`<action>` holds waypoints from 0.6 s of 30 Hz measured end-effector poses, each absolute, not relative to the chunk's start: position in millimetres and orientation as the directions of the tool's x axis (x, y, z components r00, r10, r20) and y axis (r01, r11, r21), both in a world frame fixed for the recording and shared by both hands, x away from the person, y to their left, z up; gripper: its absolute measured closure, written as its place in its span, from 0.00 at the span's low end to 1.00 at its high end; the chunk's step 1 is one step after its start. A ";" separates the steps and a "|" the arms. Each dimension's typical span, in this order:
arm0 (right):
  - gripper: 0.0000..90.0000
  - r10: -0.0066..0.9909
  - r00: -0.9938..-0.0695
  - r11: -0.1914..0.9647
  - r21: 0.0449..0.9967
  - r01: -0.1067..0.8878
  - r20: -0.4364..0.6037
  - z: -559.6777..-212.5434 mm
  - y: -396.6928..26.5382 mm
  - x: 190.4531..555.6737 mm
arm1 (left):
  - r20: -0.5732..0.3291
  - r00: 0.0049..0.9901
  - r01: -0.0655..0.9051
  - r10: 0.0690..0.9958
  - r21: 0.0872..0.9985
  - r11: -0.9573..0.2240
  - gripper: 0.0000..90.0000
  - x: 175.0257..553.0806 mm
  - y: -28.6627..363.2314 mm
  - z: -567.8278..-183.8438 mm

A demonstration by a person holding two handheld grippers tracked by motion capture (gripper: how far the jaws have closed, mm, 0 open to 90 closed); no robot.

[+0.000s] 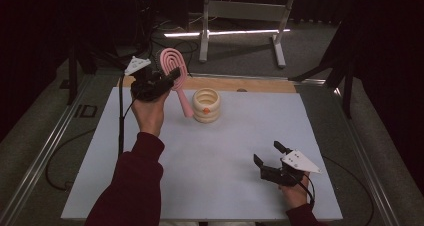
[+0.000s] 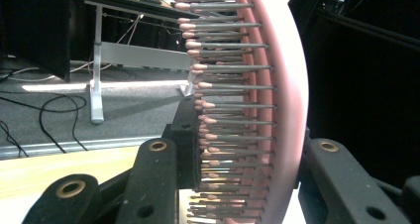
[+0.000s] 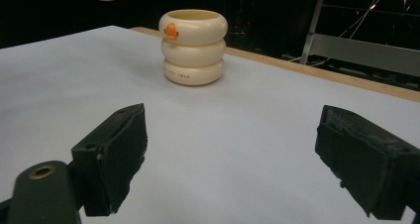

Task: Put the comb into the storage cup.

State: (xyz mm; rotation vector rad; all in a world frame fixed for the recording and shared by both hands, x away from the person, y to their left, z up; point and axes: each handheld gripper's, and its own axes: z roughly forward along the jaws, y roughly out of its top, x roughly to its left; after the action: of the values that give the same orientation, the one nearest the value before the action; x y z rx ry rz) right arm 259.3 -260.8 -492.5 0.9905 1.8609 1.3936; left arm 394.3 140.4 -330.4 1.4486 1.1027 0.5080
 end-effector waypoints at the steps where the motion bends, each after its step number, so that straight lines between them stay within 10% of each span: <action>1: 0.14 0.841 -0.540 0.169 0.964 0.206 -0.032 -492.6 -260.5 259.3 | -0.282 0.458 0.332 0.843 0.934 0.132 0.71 394.7 139.5 -330.5; 18: 0.14 0.840 -0.543 0.168 0.963 0.211 -0.028 -492.9 -260.4 259.4 | -0.265 0.438 0.326 0.859 0.937 0.123 0.72 401.7 138.1 -330.5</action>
State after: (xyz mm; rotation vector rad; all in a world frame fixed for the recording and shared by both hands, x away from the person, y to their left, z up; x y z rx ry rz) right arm 259.4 -260.4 -492.9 0.9916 1.8684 1.3963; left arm 401.7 138.1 -330.5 1.4523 1.1171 0.5396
